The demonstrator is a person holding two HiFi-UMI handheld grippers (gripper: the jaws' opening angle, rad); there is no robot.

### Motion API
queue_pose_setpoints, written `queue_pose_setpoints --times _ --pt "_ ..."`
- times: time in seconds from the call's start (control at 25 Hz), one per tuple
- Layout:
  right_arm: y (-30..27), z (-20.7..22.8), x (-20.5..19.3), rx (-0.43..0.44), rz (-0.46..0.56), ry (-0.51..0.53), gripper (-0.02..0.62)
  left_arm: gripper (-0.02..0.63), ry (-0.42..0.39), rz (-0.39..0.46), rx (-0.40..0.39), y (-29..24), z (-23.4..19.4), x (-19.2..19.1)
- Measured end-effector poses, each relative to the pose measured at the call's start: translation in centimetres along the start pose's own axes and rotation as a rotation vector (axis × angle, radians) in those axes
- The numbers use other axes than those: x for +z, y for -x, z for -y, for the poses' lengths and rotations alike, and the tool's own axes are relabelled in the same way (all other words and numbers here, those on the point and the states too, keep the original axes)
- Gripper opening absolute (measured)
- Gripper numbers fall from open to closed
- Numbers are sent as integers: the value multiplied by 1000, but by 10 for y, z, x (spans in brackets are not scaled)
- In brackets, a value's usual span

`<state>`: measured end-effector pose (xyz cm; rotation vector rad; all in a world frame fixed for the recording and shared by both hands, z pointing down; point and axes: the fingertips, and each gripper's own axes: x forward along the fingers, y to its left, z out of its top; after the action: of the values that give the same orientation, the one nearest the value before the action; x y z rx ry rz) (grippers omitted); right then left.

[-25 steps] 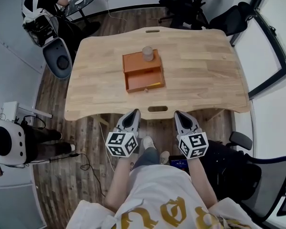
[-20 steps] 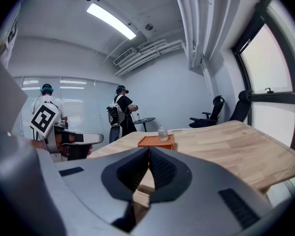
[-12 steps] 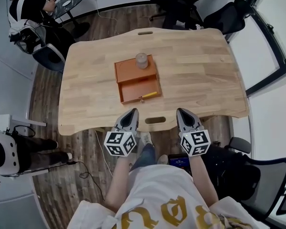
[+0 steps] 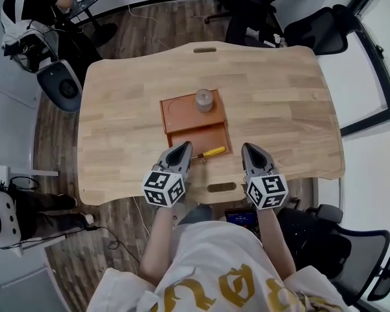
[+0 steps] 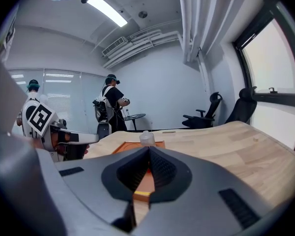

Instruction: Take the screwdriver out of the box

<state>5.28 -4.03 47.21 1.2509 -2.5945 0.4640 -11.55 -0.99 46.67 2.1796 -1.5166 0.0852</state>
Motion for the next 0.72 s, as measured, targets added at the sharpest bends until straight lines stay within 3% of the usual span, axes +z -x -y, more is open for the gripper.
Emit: queue_pose_setpoints --times 0.2,0.48,0.72 --pt "-33 -5 5 -16 -8 -1 11 9 36 -22 -72 -22 -27 11" --pt "-41 8 0 -83 -29 -17 11 9 -18 -90 -151 -53 -32 9" --pt "-42 21 -7 -104 -40 -33 11 9 -33 -139 -168 -69 -33 0"
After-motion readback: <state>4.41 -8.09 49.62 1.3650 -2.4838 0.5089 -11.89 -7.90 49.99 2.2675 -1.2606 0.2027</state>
